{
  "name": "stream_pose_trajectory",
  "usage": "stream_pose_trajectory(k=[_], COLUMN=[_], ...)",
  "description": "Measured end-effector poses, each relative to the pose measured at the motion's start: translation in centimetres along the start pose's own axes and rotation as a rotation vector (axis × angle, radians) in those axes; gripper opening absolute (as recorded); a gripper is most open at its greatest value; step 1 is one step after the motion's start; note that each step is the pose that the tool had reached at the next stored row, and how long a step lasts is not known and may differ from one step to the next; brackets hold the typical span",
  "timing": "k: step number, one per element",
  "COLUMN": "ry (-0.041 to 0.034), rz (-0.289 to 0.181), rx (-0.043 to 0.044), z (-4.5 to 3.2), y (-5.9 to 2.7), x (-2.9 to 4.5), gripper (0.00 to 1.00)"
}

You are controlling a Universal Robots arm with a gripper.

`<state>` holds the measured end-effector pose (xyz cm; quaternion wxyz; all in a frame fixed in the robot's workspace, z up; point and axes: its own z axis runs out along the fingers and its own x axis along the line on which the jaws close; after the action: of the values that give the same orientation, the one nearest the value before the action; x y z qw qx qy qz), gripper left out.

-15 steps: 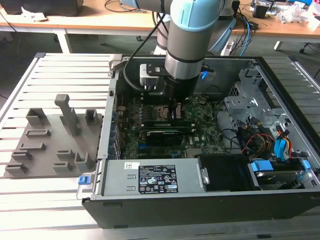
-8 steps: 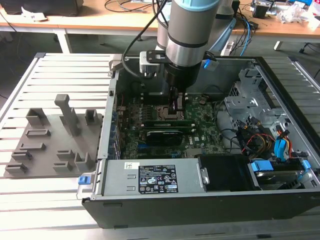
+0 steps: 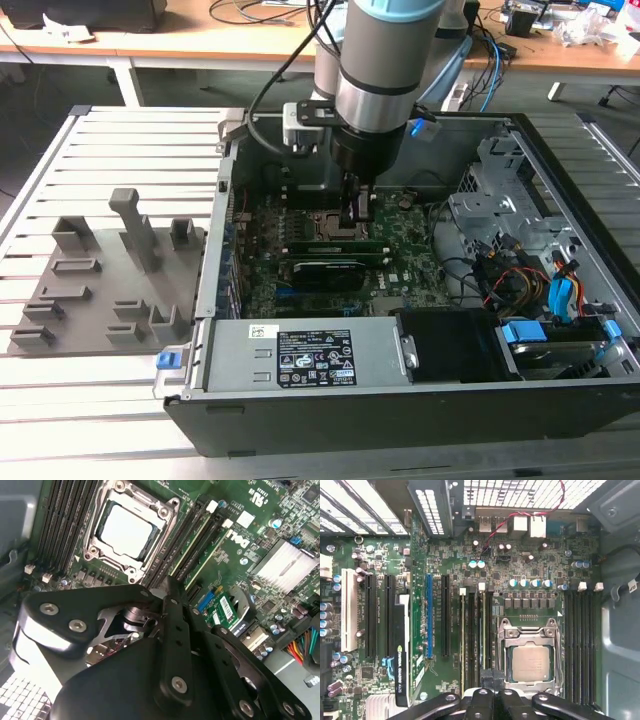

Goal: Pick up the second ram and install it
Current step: 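Press down the second ram until it locks into place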

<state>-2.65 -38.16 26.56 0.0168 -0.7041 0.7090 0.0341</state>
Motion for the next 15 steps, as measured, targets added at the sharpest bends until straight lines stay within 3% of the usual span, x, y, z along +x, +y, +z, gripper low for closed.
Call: stream_pose_trajectory(k=[2,5,7,8,10,15], ry=[0.0013,0.0014,0.0013,0.0015,0.0014,0.0016], rz=[0.0,0.0,0.0,0.0,0.001,0.0], rx=[-0.0033,-0.0054,-0.0066,-0.0078,-0.0079,-0.0079], z=[0.17,0.77,1.47,2.53,3.17,3.58], y=[-1.39,-2.23,-3.08,-4.03,-4.19,-4.22], x=[0.01,0.04,0.09,0.16,0.21,0.24], gripper=[0.11,0.11,0.11,0.11,0.11,0.11])
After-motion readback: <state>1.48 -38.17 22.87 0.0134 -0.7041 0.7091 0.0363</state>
